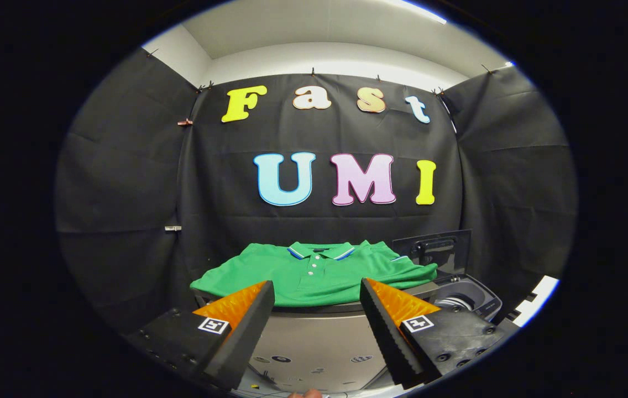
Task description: Put the clothes into the washing machine and then close the washing machine lid.
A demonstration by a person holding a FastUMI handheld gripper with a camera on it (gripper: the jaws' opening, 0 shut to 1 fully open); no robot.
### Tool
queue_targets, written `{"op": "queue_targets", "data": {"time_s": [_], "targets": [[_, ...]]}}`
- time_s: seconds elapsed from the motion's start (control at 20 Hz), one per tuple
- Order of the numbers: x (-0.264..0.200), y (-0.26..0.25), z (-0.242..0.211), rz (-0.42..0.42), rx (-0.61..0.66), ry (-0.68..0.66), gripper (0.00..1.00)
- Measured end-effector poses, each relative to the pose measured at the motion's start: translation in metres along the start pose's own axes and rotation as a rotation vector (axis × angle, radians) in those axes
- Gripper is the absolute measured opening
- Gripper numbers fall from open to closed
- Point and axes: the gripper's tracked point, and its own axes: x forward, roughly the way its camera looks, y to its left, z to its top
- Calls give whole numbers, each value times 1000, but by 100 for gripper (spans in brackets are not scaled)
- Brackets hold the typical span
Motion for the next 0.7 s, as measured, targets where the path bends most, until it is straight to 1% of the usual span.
{"op": "queue_targets", "data": {"time_s": [0.4, 0.7], "targets": [[3, 2, -6, 3, 5, 22, 98], [16, 3, -9, -4, 16, 62, 98]]}}
